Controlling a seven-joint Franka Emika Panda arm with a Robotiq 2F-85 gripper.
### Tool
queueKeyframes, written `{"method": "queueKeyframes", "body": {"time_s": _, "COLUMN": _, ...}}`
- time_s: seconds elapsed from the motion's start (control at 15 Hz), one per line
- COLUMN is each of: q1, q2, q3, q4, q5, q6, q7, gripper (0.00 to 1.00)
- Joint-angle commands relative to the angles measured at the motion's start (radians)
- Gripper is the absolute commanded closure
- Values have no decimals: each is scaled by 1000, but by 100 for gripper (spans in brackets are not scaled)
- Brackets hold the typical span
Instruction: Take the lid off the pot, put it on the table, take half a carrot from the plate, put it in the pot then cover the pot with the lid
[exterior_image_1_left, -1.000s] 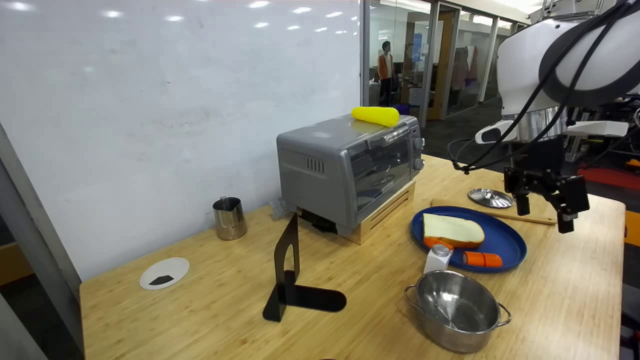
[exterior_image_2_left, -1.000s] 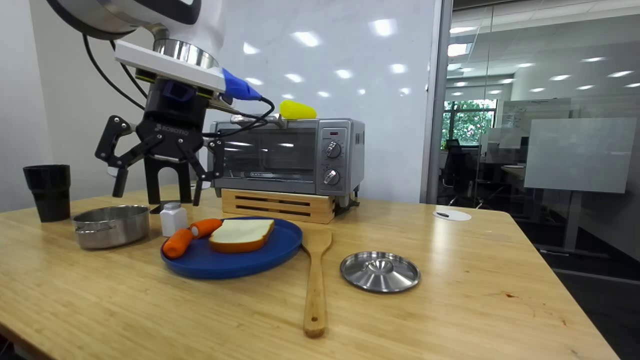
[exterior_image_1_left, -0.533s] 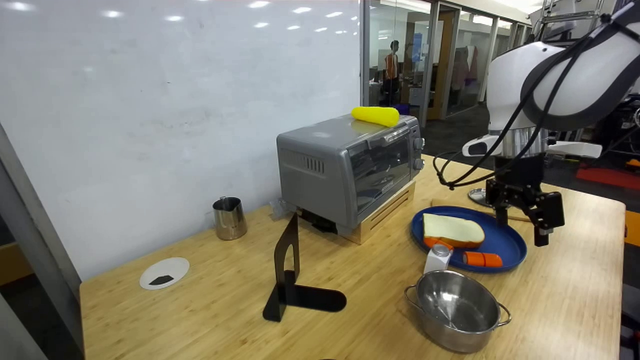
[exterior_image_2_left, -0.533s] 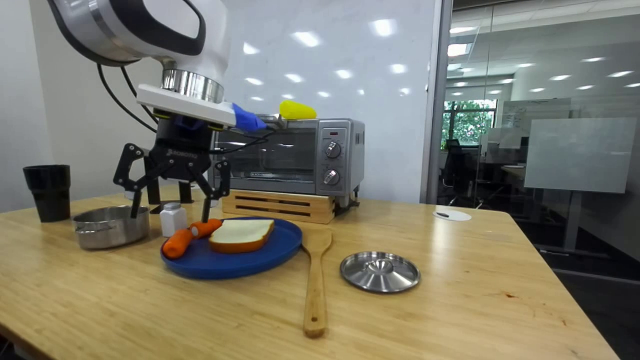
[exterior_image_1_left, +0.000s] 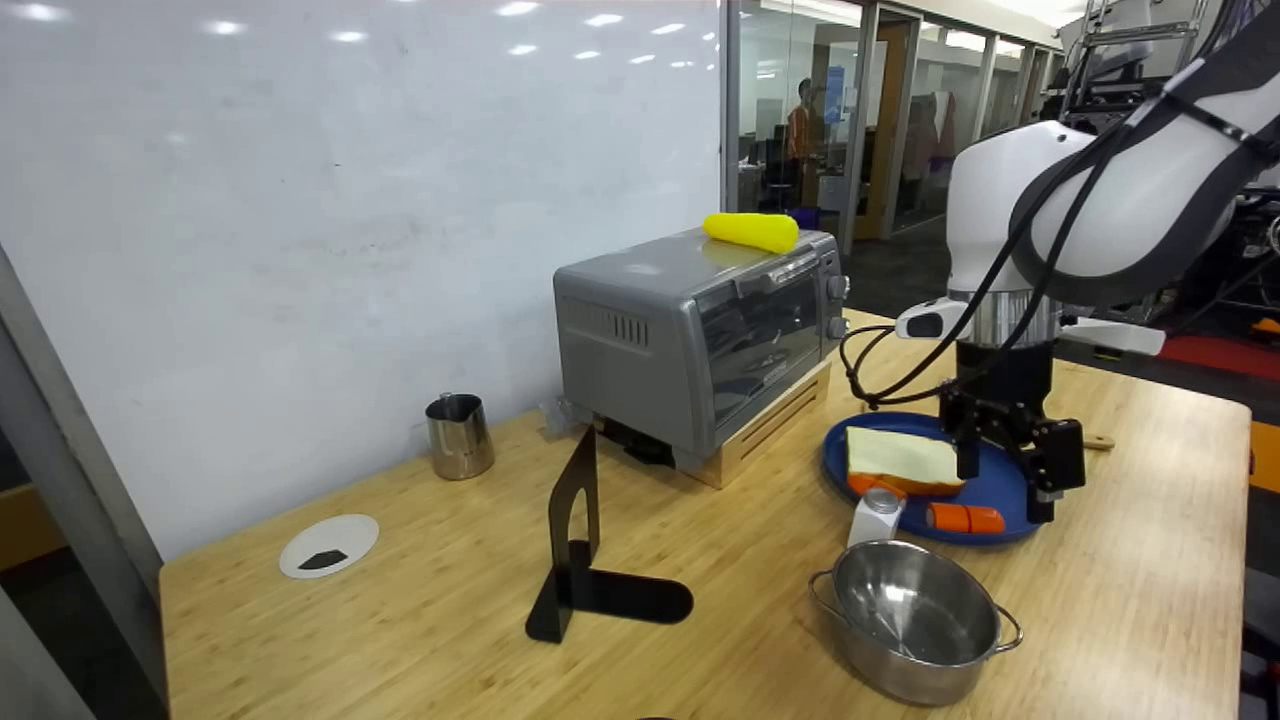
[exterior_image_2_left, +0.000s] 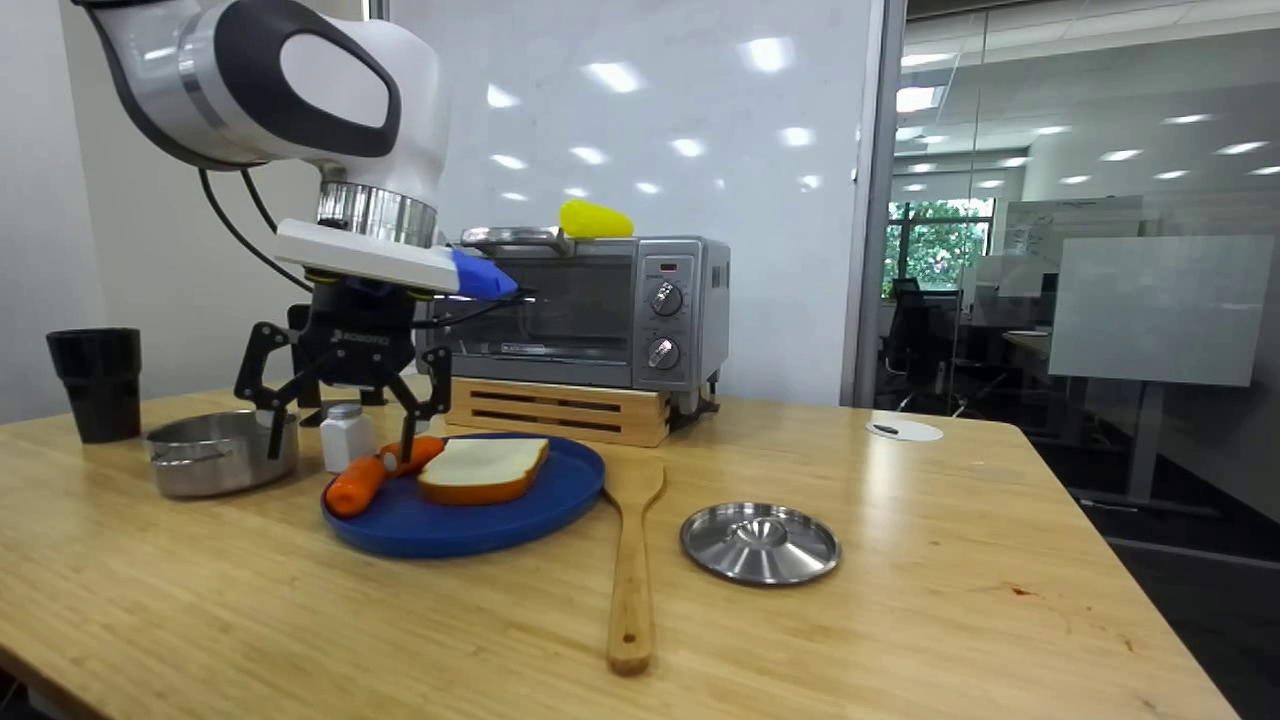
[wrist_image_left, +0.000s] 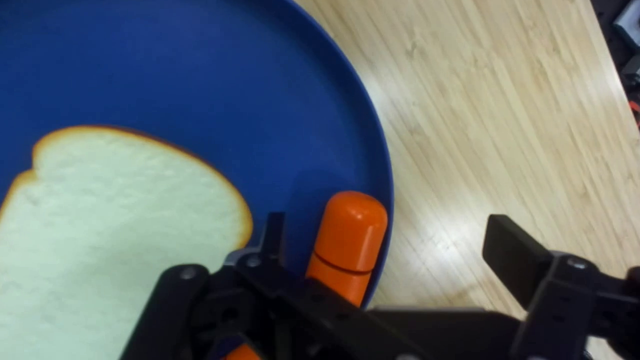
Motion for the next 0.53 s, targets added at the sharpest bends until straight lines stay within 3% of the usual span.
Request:
{"method": "queueKeyframes", "body": {"time_s": 0.0, "q1": -13, "q2": 47, "q3": 16, "q4": 19, "q5": 23, "q6": 52, "q7": -5, "gripper": 0}}
{"method": "queueKeyframes", "body": {"time_s": 0.47, "q1": -13, "q2": 81, "q3": 30, "q4": 27, "q5": 54, "q6": 85, "q7": -15, "gripper": 0}}
